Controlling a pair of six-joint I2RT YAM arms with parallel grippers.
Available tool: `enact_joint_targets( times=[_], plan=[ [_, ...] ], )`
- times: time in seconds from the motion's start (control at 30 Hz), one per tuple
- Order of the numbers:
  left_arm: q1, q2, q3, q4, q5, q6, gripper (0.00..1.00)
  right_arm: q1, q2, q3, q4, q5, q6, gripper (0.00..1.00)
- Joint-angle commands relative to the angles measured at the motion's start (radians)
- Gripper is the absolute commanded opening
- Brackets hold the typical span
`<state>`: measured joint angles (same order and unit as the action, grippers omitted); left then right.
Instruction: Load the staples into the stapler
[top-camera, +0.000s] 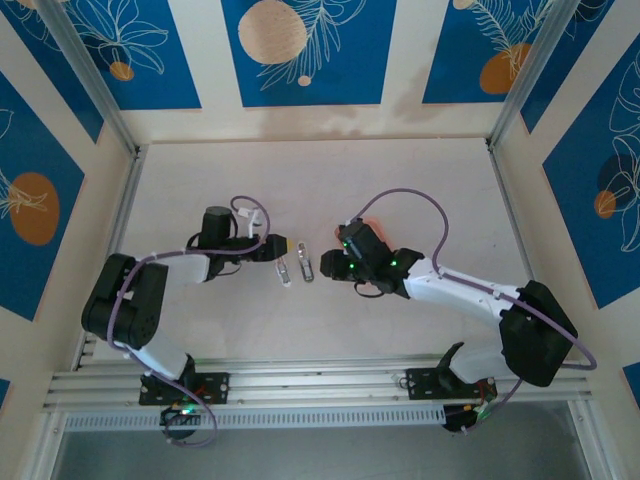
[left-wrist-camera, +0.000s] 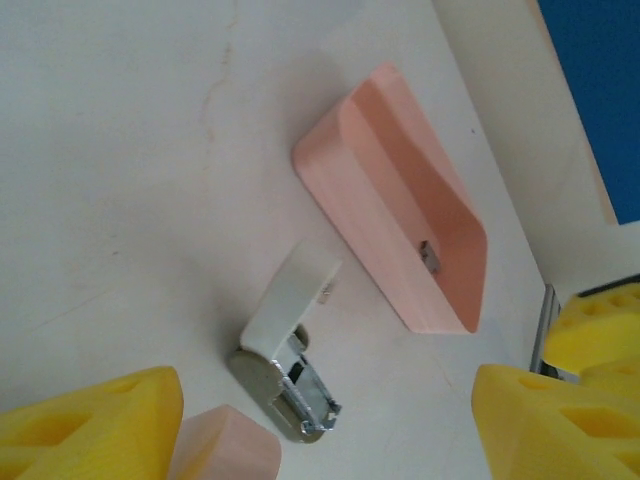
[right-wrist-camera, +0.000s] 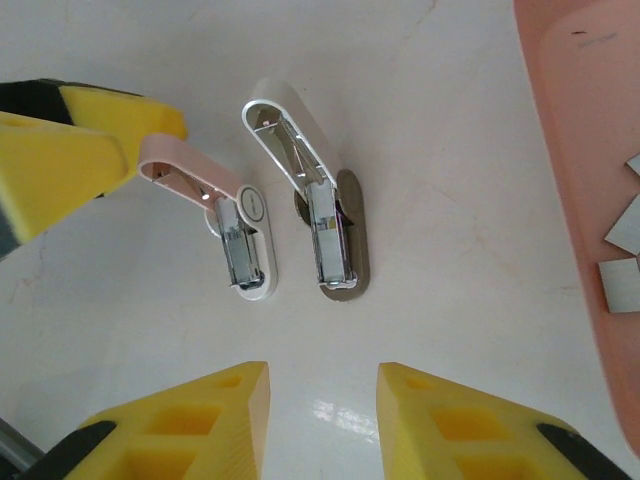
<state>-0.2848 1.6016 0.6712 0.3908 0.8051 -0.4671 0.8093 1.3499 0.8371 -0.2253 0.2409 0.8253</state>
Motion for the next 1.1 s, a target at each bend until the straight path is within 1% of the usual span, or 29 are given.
enact_joint_targets(
  times=[0.0, 0.1, 0.27, 0.33, 0.4, 0.47, 0.57, 0.6, 0.73, 0.77, 0.93, 1.0, 1.07],
  plan=[
    [-0.017, -0.046, -0.023, 0.047, 0.080, 0.047, 0.76, -0.007, -0.036, -0.010, 0.006, -0.024, 0.001, 0.34],
    [-0.030, -0.070, -0.033, 0.014, 0.098, 0.085, 0.75, -0.010, -0.033, -0.006, 0.001, -0.036, -0.007, 0.34],
    [-0.069, -0.099, -0.014, -0.182, 0.092, 0.210, 0.75, -0.012, -0.019, 0.015, -0.005, -0.060, -0.015, 0.34],
    [-0.082, -0.116, -0.011, -0.237, 0.085, 0.241, 0.76, -0.012, -0.011, 0.027, -0.008, -0.070, -0.017, 0.34],
    [-0.085, -0.143, -0.027, -0.225, 0.086, 0.222, 0.76, -0.009, -0.002, 0.041, -0.009, -0.080, -0.019, 0.34],
    [-0.085, -0.179, -0.054, -0.182, 0.052, 0.177, 0.77, -0.004, 0.009, 0.054, -0.007, -0.092, -0.019, 0.34],
    [-0.085, -0.233, -0.081, -0.162, 0.013, 0.142, 0.77, 0.001, 0.041, 0.087, -0.008, -0.121, -0.022, 0.34],
    [-0.084, -0.247, -0.087, -0.164, -0.013, 0.129, 0.77, 0.004, 0.051, 0.100, -0.009, -0.129, -0.025, 0.34],
    [-0.084, -0.321, -0.113, -0.231, -0.235, 0.014, 0.81, 0.016, 0.120, 0.174, -0.019, -0.166, -0.044, 0.34],
    [-0.083, -0.338, -0.124, -0.236, -0.276, -0.018, 0.81, 0.017, 0.142, 0.196, -0.025, -0.174, -0.047, 0.33],
    [-0.083, -0.432, -0.195, -0.270, -0.453, -0.143, 0.82, 0.027, 0.255, 0.309, -0.058, -0.216, -0.054, 0.33],
    [-0.083, -0.476, -0.240, -0.261, -0.493, -0.170, 0.82, 0.032, 0.301, 0.356, -0.114, -0.193, -0.036, 0.32],
    [-0.083, -0.526, -0.277, -0.269, -0.536, -0.185, 0.82, 0.031, 0.346, 0.403, -0.159, -0.202, -0.039, 0.32]
  ],
)
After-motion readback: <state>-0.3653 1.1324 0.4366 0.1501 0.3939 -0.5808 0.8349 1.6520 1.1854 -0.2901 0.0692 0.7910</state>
